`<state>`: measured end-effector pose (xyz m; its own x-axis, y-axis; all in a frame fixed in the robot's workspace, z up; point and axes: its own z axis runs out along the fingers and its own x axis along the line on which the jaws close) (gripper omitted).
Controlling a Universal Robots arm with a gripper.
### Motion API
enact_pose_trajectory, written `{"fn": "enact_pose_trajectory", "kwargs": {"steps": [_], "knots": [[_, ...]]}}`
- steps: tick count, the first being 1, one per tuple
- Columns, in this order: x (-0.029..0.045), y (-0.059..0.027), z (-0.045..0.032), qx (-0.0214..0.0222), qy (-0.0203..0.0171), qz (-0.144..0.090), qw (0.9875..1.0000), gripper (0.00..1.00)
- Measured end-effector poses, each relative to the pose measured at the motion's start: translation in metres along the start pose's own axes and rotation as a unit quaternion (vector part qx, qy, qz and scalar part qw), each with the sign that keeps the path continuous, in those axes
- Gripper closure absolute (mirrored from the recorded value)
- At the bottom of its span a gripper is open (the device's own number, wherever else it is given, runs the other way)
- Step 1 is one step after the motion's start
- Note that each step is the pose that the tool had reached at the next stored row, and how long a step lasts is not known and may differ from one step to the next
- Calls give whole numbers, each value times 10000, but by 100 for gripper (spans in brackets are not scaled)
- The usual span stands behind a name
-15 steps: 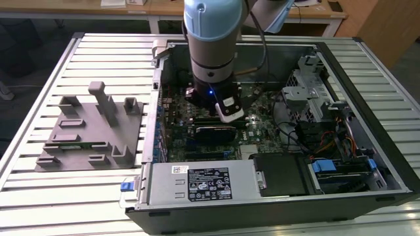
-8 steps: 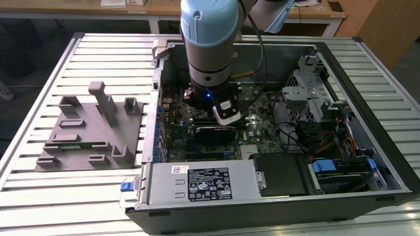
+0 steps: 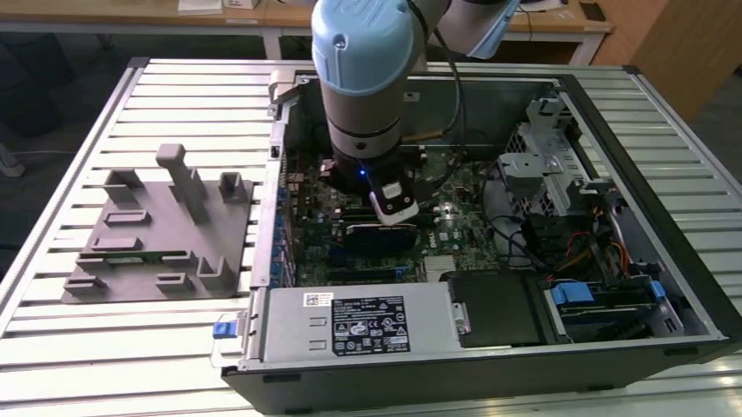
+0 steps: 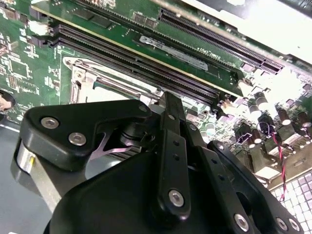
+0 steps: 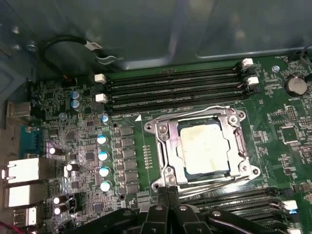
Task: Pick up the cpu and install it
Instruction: 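Install the second cpu locking lever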
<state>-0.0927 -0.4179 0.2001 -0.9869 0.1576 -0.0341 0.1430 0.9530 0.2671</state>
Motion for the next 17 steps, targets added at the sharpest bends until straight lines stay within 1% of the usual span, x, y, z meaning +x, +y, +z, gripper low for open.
{"fn": "enact_pose_trajectory", "kwargs": {"steps": [4,6,13,17], "knots": [[20,-20,23,-67,9,6,10000,89],[33,-27,42,-90,12,7,10000,89],[42,-39,79,-118,17,10,9999,89],[42,-42,91,-123,17,9,9999,89]]}}
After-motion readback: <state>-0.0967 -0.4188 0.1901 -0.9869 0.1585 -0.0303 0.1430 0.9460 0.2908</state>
